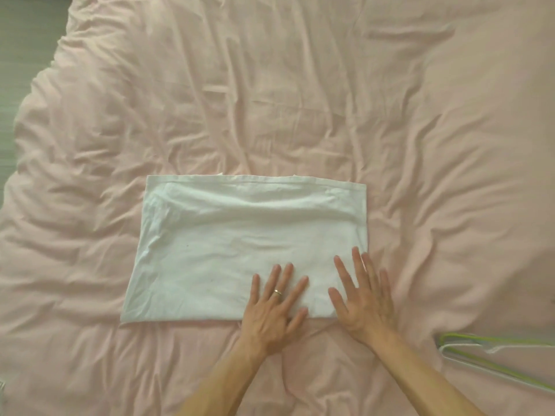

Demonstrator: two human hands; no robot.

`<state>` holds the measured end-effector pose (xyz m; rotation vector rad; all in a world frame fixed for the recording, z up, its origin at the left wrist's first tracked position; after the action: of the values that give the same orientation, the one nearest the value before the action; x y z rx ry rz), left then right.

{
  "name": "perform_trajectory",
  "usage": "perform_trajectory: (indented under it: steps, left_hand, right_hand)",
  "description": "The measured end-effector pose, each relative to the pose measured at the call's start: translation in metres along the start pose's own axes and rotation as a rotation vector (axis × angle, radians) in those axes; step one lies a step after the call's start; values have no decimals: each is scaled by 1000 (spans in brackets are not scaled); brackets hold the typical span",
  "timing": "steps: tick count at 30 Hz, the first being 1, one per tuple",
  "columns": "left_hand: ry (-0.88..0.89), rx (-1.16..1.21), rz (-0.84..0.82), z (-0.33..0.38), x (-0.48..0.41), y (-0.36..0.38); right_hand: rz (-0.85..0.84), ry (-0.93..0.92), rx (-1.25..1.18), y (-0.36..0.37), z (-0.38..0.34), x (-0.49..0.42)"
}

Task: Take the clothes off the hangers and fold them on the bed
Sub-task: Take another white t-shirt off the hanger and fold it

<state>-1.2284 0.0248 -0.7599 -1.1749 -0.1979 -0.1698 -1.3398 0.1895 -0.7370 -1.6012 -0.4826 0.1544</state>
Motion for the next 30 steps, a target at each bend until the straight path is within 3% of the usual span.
perform_trajectory:
  steps: [3,5,10,12,16,18,23,30]
  left_hand:
    - [85,-56,-57,48,-3,25]
    - [43,-42,-67,62,-3,35]
    - [-16,-76,2,103,-26,36]
    - [-11,-119,33,116,-38,31]
    - [2,-203,65,136,-55,15]
    - [-8,-266,115,136,-63,6]
    - [-7,-240,228,144,-70,-12]
    - [-26,-38,421,133,-48,-30]
  right_hand:
    - [69,56,128,12,46,14]
    - [91,128,125,8,78,15]
    - [100,150,-205,-16,91,-30]
    - [2,212,-333,-27,83,-53]
    - [-391,417,-628,-23,72,-92]
    - [-510,457,-777,-18,65,-106]
    - [-671,603,-1239,-5,55,-124]
    - [-786,570,-1254,7,42,-134]
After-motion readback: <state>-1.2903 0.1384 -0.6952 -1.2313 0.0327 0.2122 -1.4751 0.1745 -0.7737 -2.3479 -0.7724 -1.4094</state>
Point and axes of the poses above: each hand's wrist, its own x-axis away from the middle knuckle, its own y-axis out of the palm, z = x × y, the point moved 8 cm from there along -x, towards the middle knuckle, and after that the axes turned 7 degrees about y, right-handed, at the moved point
